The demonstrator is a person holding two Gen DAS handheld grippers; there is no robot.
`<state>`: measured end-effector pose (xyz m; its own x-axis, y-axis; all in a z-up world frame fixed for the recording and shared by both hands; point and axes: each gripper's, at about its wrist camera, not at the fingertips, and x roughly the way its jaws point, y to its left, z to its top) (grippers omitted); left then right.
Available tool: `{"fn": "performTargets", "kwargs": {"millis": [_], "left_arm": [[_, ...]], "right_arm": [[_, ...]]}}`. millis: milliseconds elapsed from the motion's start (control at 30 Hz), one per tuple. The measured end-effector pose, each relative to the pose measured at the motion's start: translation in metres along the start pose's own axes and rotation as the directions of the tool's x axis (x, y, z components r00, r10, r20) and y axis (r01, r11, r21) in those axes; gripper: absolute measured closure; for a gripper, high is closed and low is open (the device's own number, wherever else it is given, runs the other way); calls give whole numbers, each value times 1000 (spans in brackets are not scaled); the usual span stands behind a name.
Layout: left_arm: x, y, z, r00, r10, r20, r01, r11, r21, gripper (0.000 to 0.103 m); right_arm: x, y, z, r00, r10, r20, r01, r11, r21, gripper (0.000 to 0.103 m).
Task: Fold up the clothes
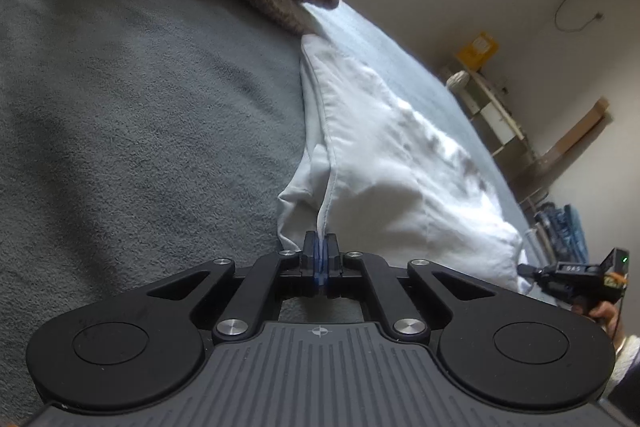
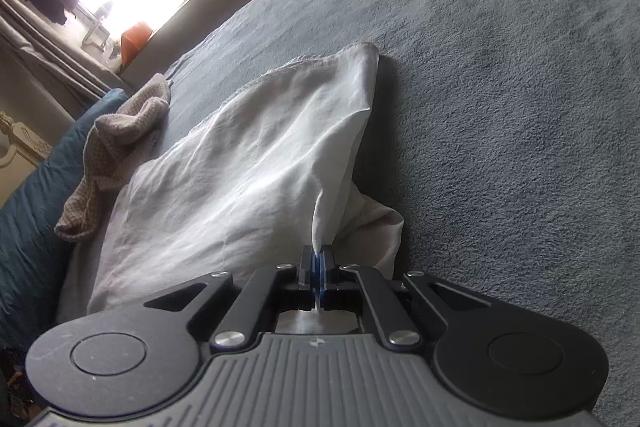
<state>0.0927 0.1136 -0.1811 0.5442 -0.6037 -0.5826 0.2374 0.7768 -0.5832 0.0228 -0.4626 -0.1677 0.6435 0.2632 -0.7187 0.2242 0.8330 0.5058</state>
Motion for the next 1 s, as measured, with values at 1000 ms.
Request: {"fn": "performTargets", "kwargs": {"millis": [1000], "left_arm": [[28,-29,9,992,122,43,-127,980,151,74]], "right_arm": [[6,41,-24,969,-142,204,199,934,-298,89]]}}
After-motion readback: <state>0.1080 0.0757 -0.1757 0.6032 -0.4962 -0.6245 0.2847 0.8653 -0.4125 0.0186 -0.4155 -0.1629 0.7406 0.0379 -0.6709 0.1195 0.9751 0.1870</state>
